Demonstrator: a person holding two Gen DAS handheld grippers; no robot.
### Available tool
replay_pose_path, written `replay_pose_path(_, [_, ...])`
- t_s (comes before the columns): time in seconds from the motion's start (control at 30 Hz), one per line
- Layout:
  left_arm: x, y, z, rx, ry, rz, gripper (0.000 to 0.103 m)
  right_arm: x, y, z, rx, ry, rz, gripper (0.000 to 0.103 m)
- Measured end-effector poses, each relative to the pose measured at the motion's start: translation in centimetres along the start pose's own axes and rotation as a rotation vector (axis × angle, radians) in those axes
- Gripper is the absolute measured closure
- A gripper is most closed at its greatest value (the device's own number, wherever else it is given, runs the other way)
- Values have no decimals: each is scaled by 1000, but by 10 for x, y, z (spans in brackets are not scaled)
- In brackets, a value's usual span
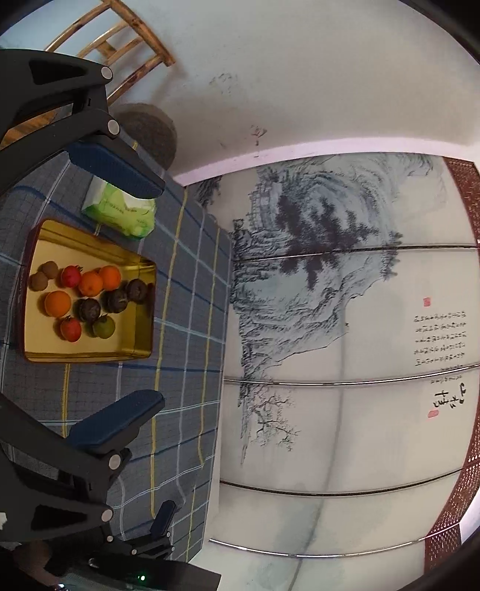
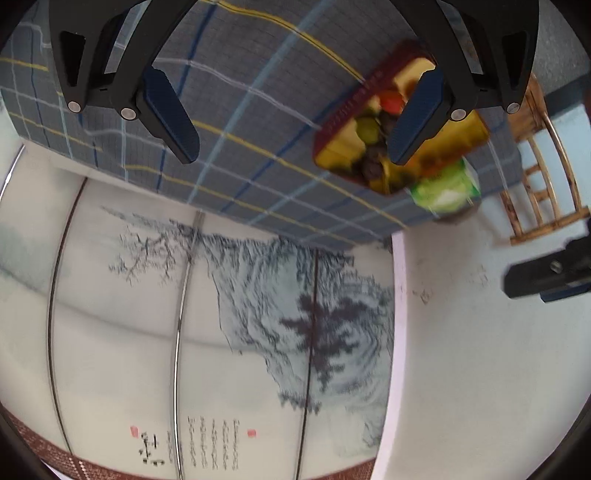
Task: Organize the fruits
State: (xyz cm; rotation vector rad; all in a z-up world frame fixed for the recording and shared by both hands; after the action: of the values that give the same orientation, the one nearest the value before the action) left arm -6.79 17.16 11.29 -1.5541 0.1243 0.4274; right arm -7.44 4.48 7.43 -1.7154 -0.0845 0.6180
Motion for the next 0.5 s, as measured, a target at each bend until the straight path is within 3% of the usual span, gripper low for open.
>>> replay_pose_path(0.1, [16, 10, 1, -36, 19, 61, 0, 20, 28, -41, -11, 53, 100, 2])
replay_pose_path(0.33, [35, 20, -2, -43, -20, 120, 0, 66, 102, -161, -2, 241, 336, 2])
replay_pose_path(0.5, [47, 22, -9, -21, -43, 158, 0, 87, 138, -219, 65, 281, 458, 2])
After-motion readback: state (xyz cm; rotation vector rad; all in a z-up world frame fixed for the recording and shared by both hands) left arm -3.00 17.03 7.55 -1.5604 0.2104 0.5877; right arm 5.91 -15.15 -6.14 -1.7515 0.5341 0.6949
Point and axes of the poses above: each gripper's, at about its wrist camera, not at the fingertips, and x roughly the way its jaws point, z to its left, y to its underside, the point moved 6 cm from there along x, roughly the way its jaws point, and after that the axes turned 4 degrees about -z, right-handed, at the moved point
